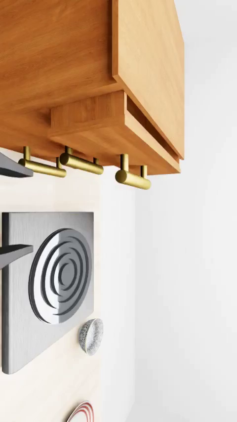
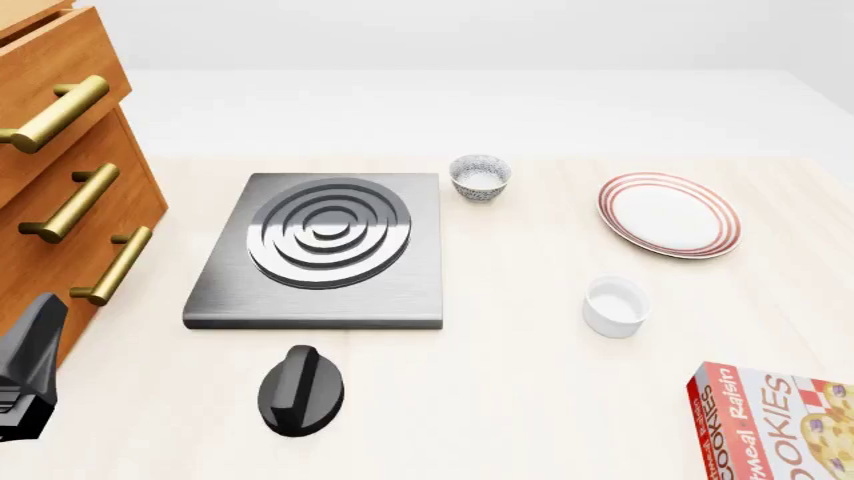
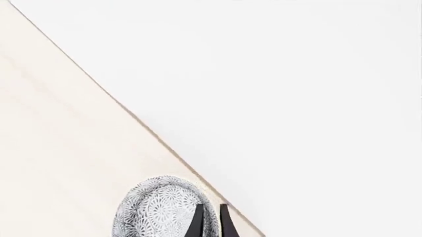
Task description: Pick the akita bowl next to the cookies box and place it on the plate.
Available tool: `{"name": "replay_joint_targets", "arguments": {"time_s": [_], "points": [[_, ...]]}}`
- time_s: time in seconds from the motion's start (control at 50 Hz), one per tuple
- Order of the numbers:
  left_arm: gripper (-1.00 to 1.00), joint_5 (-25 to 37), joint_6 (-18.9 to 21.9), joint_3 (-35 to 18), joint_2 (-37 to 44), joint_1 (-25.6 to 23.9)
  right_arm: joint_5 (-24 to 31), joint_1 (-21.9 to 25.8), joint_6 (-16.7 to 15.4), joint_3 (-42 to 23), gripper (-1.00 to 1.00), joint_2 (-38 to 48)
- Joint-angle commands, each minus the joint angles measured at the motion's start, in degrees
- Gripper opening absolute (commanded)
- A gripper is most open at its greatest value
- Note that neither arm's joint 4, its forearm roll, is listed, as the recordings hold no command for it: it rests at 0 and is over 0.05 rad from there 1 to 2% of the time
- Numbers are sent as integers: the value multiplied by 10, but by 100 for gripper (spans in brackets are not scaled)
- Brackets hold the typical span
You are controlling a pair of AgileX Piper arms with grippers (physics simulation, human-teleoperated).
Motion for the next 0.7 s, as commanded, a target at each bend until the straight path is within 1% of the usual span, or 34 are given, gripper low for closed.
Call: {"name": "replay_joint_targets", "arguments": {"time_s": [0.02,0.48,0.7], "points": [[100,0,0,0,0,0,11,13,5,29,-100,-21],[100,0,0,0,0,0,62,31,26,49,-100,-132],[100,0,0,0,0,0,94,54,44,44,-100,-177]]}}
